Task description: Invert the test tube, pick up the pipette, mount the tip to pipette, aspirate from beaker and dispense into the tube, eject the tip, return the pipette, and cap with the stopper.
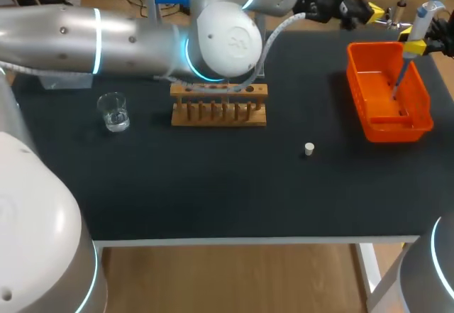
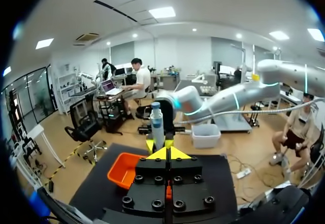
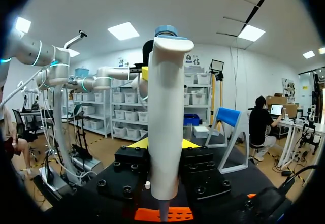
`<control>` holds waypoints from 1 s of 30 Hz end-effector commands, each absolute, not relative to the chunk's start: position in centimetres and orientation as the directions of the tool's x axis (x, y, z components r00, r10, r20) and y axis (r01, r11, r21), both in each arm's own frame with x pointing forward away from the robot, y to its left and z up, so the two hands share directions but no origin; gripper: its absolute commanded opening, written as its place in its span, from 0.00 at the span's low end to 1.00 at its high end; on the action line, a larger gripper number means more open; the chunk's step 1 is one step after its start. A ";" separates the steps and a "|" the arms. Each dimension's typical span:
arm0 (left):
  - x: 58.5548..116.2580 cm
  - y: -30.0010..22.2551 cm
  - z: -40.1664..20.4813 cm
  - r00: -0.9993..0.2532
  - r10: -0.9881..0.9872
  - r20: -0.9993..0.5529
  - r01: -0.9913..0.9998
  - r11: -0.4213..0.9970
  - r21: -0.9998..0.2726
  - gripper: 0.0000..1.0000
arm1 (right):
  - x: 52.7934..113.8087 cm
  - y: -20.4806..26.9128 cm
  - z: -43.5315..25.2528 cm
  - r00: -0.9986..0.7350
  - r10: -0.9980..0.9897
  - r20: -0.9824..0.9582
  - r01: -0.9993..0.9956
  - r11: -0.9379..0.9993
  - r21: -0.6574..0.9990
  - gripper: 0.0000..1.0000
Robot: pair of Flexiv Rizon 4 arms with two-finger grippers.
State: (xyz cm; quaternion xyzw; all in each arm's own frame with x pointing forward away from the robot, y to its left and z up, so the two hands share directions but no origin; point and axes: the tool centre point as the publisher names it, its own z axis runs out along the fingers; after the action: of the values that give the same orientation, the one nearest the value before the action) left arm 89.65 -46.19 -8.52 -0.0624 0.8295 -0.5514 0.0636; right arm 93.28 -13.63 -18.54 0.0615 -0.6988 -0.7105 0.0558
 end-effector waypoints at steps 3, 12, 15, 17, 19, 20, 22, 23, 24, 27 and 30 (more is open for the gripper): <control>90.6 -48.4 -8.4 -0.988 -0.147 -0.039 -0.020 0.381 -0.924 0.00 | 93.5 -13.9 -18.6 -0.985 -0.173 -0.009 -0.006 -0.017 1.000 0.00; 91.1 -49.7 -8.1 -0.994 -0.106 -0.040 -0.001 0.359 -0.933 0.00 | 93.5 -13.9 -18.6 -0.985 -0.173 -0.009 -0.006 -0.017 1.000 0.00; 91.3 -50.2 -8.0 -0.995 -0.089 -0.037 0.004 0.348 -0.937 0.00 | 93.5 -13.9 -18.6 -0.985 -0.173 -0.009 -0.006 -0.017 1.000 0.00; 91.4 -50.6 -7.9 -0.996 -0.077 -0.039 0.010 0.347 -0.938 0.00 | 93.5 -13.9 -18.6 -0.985 -0.173 -0.009 -0.006 -0.017 1.000 0.00; 91.5 -51.0 -7.8 -0.997 -0.065 -0.038 0.014 0.344 -0.939 0.00 | 93.5 -13.9 -18.6 -0.985 -0.173 -0.009 -0.006 -0.017 1.000 0.00; 91.6 -51.2 -7.7 -0.998 -0.057 -0.039 0.017 0.340 -0.940 0.00 | 93.5 -13.9 -18.6 -0.985 -0.173 -0.009 -0.006 -0.017 1.000 0.00; 91.7 -51.7 -7.6 -0.998 -0.045 -0.040 0.022 0.334 -0.942 0.00 | 93.5 -13.9 -18.6 -0.985 -0.173 -0.009 -0.006 -0.017 1.000 0.00; 91.7 -51.9 -7.6 -0.998 -0.039 -0.040 0.025 0.333 -0.942 0.00 | 93.5 -13.9 -18.6 -0.985 -0.173 -0.009 -0.006 -0.017 1.000 0.00; 91.8 -52.1 -7.5 -0.999 -0.028 -0.035 0.024 0.316 -0.948 0.00 | 93.5 -13.9 -18.6 -0.985 -0.173 -0.009 -0.006 -0.017 1.000 0.00; 91.8 -52.8 -7.6 -1.000 -0.007 -0.018 0.015 0.319 -0.948 0.00 | 93.5 -13.9 -18.6 -0.985 -0.173 -0.009 -0.006 -0.017 1.000 0.00; 91.8 -53.4 -7.8 -1.000 0.004 0.016 -0.014 0.324 -0.946 0.00 | 93.5 -13.9 -18.6 -0.985 -0.173 -0.009 -0.006 -0.017 1.000 0.00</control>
State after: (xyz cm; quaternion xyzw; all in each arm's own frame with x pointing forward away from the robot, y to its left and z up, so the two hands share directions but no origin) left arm 91.15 -52.45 -7.47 -0.0101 0.8164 -0.5774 0.0029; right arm 93.28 -13.62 -18.54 0.0615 -0.6988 -0.7105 0.0558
